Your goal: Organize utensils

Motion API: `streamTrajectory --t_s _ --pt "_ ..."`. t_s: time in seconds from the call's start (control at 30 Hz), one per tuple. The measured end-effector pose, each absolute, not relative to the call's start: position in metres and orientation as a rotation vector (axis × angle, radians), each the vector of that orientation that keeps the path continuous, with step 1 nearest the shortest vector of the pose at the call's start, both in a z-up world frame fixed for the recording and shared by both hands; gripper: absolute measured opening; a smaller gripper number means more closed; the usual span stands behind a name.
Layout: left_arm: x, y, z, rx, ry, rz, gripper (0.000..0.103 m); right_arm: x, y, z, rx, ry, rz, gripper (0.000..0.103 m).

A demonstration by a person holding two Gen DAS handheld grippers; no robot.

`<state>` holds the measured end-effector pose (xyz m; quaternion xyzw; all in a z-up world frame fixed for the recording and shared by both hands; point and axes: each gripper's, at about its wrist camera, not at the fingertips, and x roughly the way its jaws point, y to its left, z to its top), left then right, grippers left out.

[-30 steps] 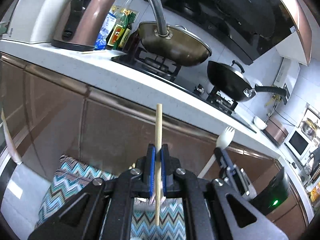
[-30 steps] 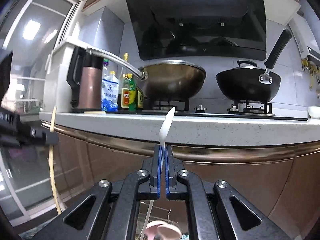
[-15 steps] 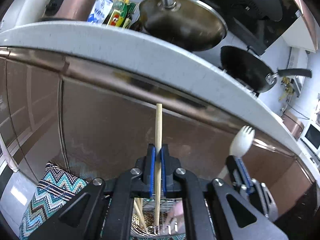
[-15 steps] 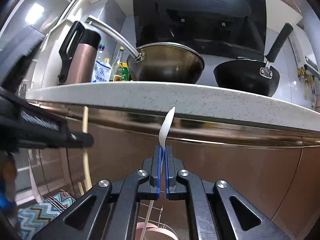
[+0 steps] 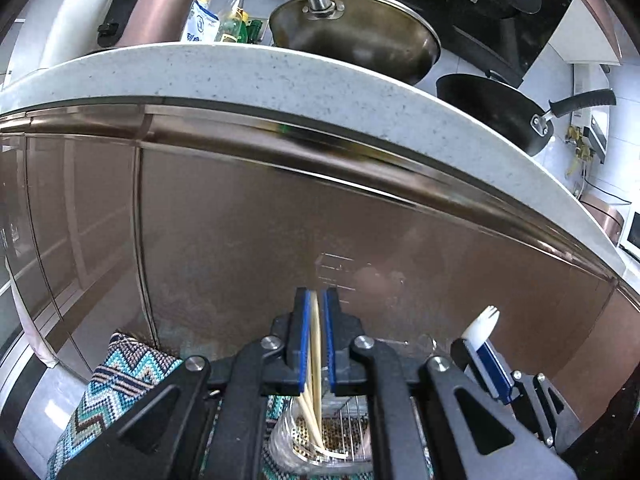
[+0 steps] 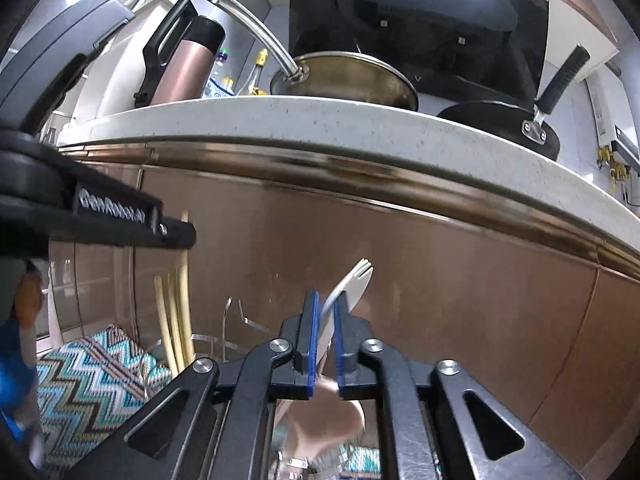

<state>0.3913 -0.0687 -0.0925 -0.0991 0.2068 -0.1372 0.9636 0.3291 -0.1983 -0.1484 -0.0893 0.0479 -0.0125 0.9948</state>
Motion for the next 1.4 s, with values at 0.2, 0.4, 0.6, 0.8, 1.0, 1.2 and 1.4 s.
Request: streamTrajectory --t_s 0.2,0.4,0.6,0.8,1.0,1.2,1.4 --pt "0.365 -0.055 -0.076 -0.202 0.425 -0.27 0.019 0.311 -0.212 -0.148 -0.123 0.175 -0.018 0.029" --pt "0.32 -0.035 -0.062 -0.174 0.451 -0.238 0.021 0.292 -0.22 -0.14 -0.07 0.261 0.0 0.034" --pt "0.263 -0.02 -0.053 -0.121 0.474 -0.192 0.022 0.251 -0.224 -0.133 -0.019 0.334 0.018 0.034" --pt "0.198 -0.007 -0.047 -0.086 0.477 -0.144 0.03 0.204 -0.221 -0.124 0.002 0.392 0.059 0.038" --pt "0.143 0.001 -0.042 -0.056 0.47 -0.085 0.032 0.152 -0.228 -0.113 0.032 0.412 0.095 0.039" --pt "0.111 -0.001 -0.036 -0.025 0.457 -0.061 0.032 0.12 -0.234 -0.113 0.047 0.443 0.141 0.039" --pt "0.099 -0.003 -0.039 -0.01 0.472 -0.05 0.032 0.098 -0.235 -0.119 0.041 0.462 0.164 0.041"
